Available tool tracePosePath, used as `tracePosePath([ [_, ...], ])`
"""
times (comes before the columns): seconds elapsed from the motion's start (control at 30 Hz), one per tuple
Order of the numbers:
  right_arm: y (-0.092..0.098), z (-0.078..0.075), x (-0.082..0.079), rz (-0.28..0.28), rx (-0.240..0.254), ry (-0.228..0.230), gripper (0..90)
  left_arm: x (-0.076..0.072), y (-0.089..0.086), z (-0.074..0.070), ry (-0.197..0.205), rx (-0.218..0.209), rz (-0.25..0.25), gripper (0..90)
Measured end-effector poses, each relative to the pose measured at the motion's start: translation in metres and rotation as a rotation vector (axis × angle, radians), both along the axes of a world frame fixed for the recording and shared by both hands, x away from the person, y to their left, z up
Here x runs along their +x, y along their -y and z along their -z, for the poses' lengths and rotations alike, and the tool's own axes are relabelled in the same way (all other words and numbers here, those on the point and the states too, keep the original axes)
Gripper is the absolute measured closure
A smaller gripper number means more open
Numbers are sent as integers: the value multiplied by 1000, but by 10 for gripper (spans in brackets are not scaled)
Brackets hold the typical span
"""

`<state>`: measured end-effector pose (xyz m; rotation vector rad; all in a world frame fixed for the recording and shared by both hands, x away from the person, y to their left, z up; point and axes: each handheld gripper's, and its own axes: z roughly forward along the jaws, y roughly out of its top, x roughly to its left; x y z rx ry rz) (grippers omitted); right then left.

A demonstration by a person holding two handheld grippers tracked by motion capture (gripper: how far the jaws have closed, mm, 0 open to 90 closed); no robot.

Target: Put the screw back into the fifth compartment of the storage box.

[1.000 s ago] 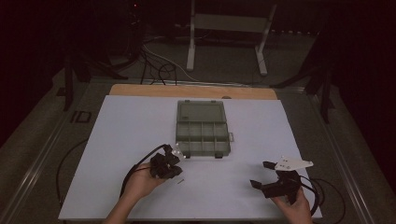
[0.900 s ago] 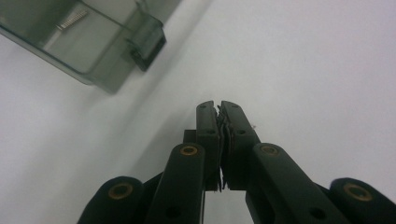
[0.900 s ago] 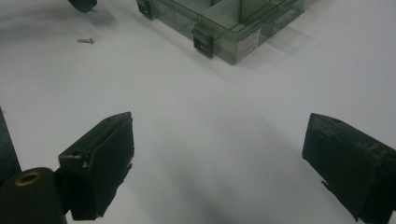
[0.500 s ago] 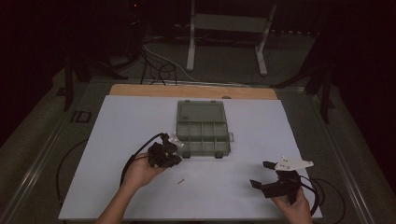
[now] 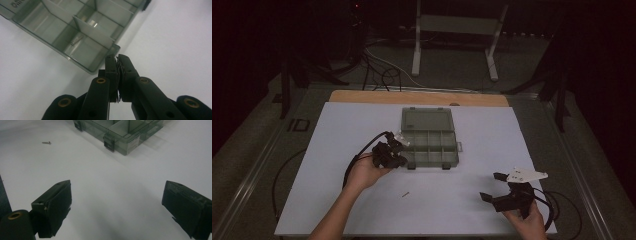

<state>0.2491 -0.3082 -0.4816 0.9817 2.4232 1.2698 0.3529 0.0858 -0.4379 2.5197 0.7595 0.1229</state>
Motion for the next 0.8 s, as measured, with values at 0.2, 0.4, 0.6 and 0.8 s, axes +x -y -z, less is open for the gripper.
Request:
tracePosePath([
  [0.2, 0, 0, 0, -4, 5, -1, 89, 10, 3, -3, 1, 4, -8, 875],
  [0.4, 1, 0, 0, -4, 2, 3, 89, 18, 7, -3, 0, 8, -13, 875],
  [0.6, 1, 0, 0, -4, 3, 1, 89, 27, 11, 1, -4, 19, -20, 875],
  [0.8, 1, 0, 0, -6, 5, 4, 89, 31, 12, 5, -11, 25, -33, 875],
])
